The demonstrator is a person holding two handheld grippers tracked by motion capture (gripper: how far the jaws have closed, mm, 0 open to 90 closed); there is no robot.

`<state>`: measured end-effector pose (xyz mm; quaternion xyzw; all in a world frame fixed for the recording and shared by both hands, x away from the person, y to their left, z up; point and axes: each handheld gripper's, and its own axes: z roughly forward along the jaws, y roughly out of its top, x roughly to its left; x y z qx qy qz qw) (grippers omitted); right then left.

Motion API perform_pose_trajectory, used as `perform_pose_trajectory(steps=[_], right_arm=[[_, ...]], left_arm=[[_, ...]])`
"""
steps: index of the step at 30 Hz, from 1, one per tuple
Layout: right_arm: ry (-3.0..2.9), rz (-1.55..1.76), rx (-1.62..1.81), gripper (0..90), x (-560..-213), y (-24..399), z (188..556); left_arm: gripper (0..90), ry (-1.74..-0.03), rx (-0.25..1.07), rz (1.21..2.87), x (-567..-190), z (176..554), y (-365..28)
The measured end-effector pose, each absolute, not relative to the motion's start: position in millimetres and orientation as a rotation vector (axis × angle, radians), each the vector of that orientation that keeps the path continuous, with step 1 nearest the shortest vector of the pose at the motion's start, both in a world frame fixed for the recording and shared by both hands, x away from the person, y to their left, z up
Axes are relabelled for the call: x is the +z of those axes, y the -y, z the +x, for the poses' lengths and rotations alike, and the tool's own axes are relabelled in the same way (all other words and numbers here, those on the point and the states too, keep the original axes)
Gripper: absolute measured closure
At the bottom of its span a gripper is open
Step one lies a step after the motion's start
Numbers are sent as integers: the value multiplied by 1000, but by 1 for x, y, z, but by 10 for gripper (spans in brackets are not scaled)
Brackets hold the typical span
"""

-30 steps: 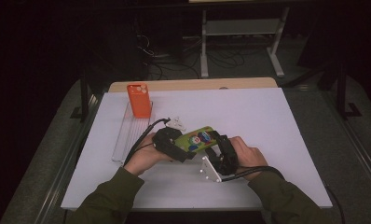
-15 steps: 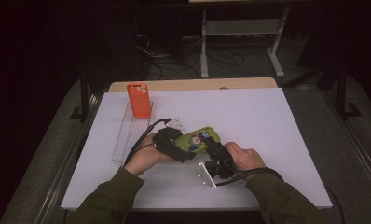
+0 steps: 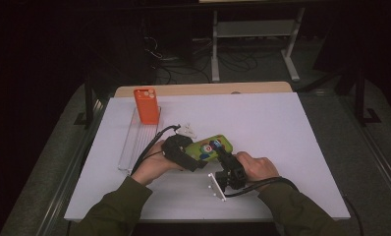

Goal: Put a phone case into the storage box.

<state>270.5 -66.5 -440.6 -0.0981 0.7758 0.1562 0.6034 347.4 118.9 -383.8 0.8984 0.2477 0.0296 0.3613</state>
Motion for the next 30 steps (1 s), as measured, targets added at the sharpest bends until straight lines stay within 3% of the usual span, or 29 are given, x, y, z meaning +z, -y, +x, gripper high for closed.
perform_pose_trajectory(steps=[7,12,15,30], right_arm=[[-1781,-206,381,762,-438,67,269],[-1801,-204,377,763,-438,67,269],[-1822,-180,385,763,-438,67,270],[-1945,112,565,762,-422,82,283]], left_arm=[[127,-607,94,2270,-382,346,-121],[18,-585,68,2245,-379,346,-123],[0,-574,64,2237,-377,345,-126],[0,-591,106,2205,-372,350,-140]])
